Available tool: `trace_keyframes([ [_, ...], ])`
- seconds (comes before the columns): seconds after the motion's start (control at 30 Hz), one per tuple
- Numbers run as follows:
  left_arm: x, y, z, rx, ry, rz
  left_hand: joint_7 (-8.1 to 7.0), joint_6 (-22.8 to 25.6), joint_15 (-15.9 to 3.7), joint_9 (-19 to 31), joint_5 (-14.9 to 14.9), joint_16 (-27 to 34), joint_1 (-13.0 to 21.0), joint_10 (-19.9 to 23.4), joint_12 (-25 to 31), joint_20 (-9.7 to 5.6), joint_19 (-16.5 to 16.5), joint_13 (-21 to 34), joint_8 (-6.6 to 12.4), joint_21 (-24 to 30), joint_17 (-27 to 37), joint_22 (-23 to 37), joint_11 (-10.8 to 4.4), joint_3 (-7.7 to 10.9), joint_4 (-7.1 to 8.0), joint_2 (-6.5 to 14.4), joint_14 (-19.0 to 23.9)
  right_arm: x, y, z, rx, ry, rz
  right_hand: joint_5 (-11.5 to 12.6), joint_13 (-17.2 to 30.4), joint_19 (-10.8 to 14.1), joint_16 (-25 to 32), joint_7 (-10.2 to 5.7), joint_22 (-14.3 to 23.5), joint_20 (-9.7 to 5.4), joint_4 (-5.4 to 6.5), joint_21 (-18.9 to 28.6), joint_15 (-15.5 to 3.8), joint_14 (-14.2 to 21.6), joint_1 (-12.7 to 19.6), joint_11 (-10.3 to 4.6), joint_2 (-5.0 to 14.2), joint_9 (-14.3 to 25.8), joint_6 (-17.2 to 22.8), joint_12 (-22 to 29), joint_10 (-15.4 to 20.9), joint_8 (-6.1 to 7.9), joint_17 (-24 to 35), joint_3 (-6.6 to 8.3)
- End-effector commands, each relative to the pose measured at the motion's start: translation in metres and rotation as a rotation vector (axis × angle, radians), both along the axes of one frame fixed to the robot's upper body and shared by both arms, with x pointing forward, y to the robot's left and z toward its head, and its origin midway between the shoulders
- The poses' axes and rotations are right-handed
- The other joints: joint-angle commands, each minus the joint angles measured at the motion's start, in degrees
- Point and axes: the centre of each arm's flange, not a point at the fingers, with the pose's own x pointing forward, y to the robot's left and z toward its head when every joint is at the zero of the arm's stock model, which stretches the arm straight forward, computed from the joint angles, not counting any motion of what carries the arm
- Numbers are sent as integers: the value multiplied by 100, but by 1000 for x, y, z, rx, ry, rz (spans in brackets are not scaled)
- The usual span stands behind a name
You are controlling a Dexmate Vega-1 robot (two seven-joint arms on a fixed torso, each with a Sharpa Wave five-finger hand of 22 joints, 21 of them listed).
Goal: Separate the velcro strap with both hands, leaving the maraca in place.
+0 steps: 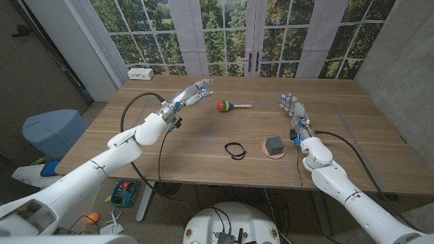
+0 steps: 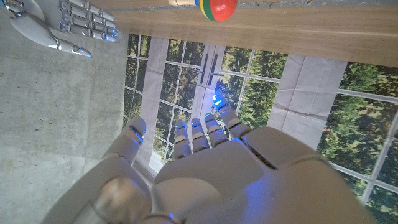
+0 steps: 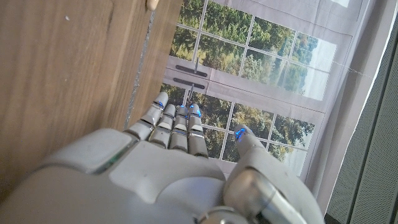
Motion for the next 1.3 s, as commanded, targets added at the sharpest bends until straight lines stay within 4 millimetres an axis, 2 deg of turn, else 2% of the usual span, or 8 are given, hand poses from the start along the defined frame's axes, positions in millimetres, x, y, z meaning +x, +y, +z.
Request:
trace_keyframes([
  [0.03, -13, -16, 4, 235, -34, 3, 23, 29, -96, 33, -22, 9, 4, 20, -11, -42, 53, 30, -14, -20, 27, 22, -34, 9, -12, 138, 52, -7, -1, -6, 17, -9, -13, -5, 0, 58, 19, 6, 9, -25, -45, -21, 6, 54, 6, -17, 69, 5, 56, 32, 68, 17, -6, 13],
  [0.43, -20, -35, 8, 422, -104, -6, -5, -86, -101, 39, -39, -11, -72, -36, -49, -63, 53, 36, -61, -64, 50, 26, -59, -18, 27, 146, -2, -16, -3, -13, 31, -18, -26, -13, -5, 77, 30, 10, 10, -7, -73, -59, 3, 58, 12, -21, 76, 7, 92, 30, 83, 19, -8, 14],
  [0.8, -31, -47, 10, 535, -150, -21, -20, -121, -122, 44, -46, -14, -115, -43, -58, -12, 66, 41, -65, -95, 51, 30, -82, -27, 36, 138, 2, -28, -5, -24, 53, -26, -40, -19, -10, 110, 43, 17, 13, 25, -108, -94, 25, 69, 26, -9, 82, 9, 121, 34, 112, 17, -14, 20],
  [0.93, -36, -50, 9, 558, -168, -31, -24, -123, -132, 46, -48, -17, -125, -33, -56, 65, 85, 43, -61, -102, 47, 32, -83, -27, 32, 134, 8, -33, -6, -28, 56, -29, -46, -22, -11, 124, 49, 22, 14, 34, -119, -109, 21, 73, 27, -7, 82, 10, 128, 34, 121, 15, -15, 19],
  [1.07, -41, -53, 8, 584, -195, -32, -27, -78, -149, 51, -52, -4, -135, 26, -40, 220, 193, 48, -37, -97, 35, 39, -90, -17, 1, 123, 84, -38, -7, -32, 68, -29, -51, -24, -12, 133, 52, 28, 14, 34, -130, -122, 29, 73, 30, -5, 81, 11, 136, 30, 118, 13, -16, 20],
  [1.2, -45, -54, 6, 594, -229, -21, -23, -10, -176, 53, -60, 4, -57, 130, -12, 267, 307, 52, -14, -99, 9, 45, -113, 3, -132, 105, 190, -42, -7, -36, 68, -29, -51, -26, -13, 140, 54, 34, 15, 39, -141, -133, 24, 74, 32, 3, 79, 11, 141, 30, 121, 12, -18, 20],
  [1.27, -48, -55, 4, 598, -251, -18, -16, 62, -184, 56, -74, 13, 25, 232, 13, 218, 371, 55, 8, -114, 1, 47, -118, 10, -260, 84, 275, -43, -7, -37, 74, -28, -51, -27, -14, 148, 56, 41, 16, 45, -149, -140, 32, 78, 36, 4, 78, 11, 146, 30, 124, 12, -20, 20],
  [1.3, -49, -56, 3, 594, -272, -17, 7, 131, -222, 58, -87, 26, 84, 328, 37, 141, 405, 57, 27, -134, 1, 47, -150, 5, -357, 51, 362, -44, -7, -38, 74, -30, -52, -27, -14, 150, 57, 40, 16, 48, -151, -141, 32, 80, 36, 8, 78, 11, 148, 29, 124, 12, -20, 20],
])
